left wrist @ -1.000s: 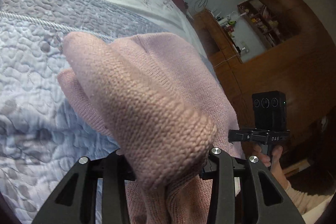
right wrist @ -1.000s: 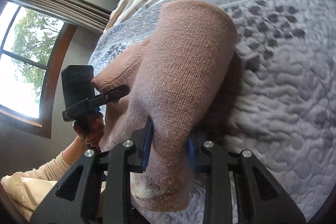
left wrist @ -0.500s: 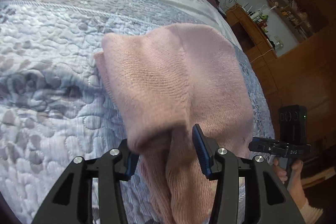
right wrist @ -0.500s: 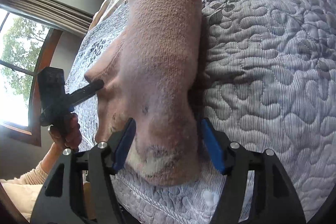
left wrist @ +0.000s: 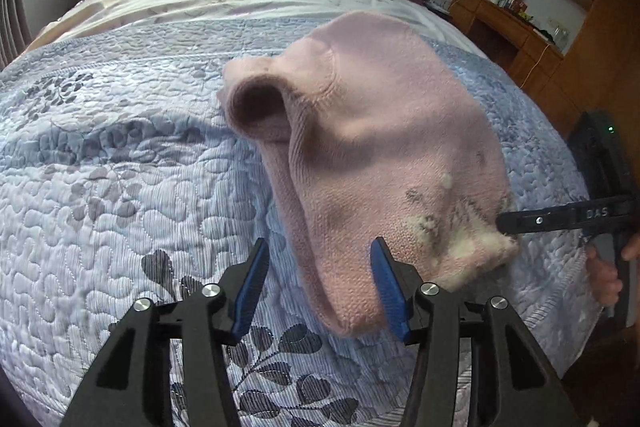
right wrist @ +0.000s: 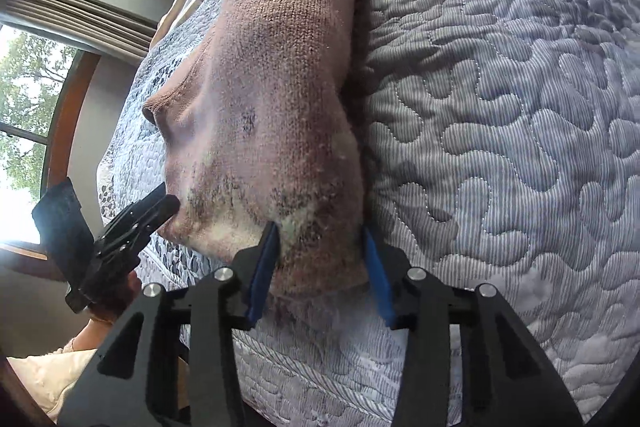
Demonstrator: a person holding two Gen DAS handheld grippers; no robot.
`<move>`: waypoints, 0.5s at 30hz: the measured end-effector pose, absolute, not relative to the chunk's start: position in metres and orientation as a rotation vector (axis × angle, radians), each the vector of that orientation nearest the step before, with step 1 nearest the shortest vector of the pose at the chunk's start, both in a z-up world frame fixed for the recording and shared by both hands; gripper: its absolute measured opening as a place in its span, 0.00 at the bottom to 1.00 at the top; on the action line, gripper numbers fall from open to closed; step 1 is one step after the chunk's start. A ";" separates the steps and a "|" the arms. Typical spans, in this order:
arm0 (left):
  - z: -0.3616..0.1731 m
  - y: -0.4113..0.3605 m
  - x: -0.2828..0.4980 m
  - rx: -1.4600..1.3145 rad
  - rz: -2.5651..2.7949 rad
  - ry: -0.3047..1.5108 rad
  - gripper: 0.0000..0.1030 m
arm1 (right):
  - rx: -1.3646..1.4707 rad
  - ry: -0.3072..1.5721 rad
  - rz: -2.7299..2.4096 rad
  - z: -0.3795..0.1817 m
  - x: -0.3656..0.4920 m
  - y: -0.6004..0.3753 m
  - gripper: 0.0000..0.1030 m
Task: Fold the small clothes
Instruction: 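Open both grippers and release the folded sweater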
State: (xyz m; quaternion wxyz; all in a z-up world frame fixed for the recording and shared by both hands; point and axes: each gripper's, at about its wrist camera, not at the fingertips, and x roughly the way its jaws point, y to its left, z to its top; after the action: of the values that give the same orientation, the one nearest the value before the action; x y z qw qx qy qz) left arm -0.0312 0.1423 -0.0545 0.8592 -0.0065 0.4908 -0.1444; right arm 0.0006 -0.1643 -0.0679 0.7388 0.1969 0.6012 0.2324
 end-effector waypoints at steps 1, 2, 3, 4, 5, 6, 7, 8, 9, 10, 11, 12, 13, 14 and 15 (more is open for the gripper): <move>-0.059 0.144 -0.030 -0.019 -0.298 1.045 0.53 | 0.428 1.319 0.507 -0.069 -0.003 -0.174 0.40; -0.063 0.146 -0.028 -0.036 -0.292 1.057 0.54 | 0.414 1.321 0.499 -0.069 -0.004 -0.172 0.41; -0.066 0.149 -0.027 -0.055 -0.290 1.069 0.54 | 0.401 1.322 0.490 -0.069 0.007 -0.166 0.41; -0.068 0.150 -0.025 -0.071 -0.288 1.079 0.54 | 0.394 1.322 0.484 -0.068 0.008 -0.163 0.42; -0.069 0.150 -0.024 -0.080 -0.284 1.086 0.54 | 0.391 1.323 0.478 -0.068 0.009 -0.162 0.46; -0.068 0.152 -0.024 -0.086 -0.278 1.094 0.54 | 0.383 1.323 0.469 -0.067 0.009 -0.159 0.48; -0.066 0.152 -0.025 -0.091 -0.269 1.098 0.54 | 0.366 1.317 0.453 -0.065 0.009 -0.153 0.53; -0.062 0.152 -0.026 -0.093 -0.257 1.096 0.54 | 0.343 1.306 0.437 -0.061 0.008 -0.147 0.61; -0.057 0.152 -0.028 -0.086 -0.240 1.094 0.54 | 0.313 1.292 0.417 -0.055 0.005 -0.145 0.65; -0.052 0.151 -0.030 -0.068 -0.215 1.095 0.56 | 0.283 1.280 0.396 -0.049 0.002 -0.143 0.73; -0.047 0.150 -0.032 -0.052 -0.192 1.098 0.59 | 0.249 1.267 0.373 -0.042 -0.001 -0.141 0.80; -0.042 0.150 -0.034 -0.039 -0.161 1.101 0.62 | 0.220 1.255 0.354 -0.036 -0.005 -0.139 0.82; -0.038 0.149 -0.038 -0.034 -0.136 1.104 0.64 | 0.190 1.244 0.333 -0.030 -0.009 -0.138 0.87; -0.033 0.149 -0.041 -0.040 -0.120 1.106 0.65 | 0.161 1.234 0.308 -0.024 -0.014 -0.137 0.88; -0.029 0.149 -0.044 -0.044 -0.096 1.109 0.69 | 0.140 1.228 0.285 -0.019 -0.018 -0.135 0.88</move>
State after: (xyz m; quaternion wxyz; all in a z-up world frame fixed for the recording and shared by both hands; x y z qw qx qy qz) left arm -0.0442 0.1490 -0.0293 0.8489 -0.0208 0.5262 -0.0454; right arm -0.0181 -0.1353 -0.0186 0.8057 0.0653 0.5735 0.1333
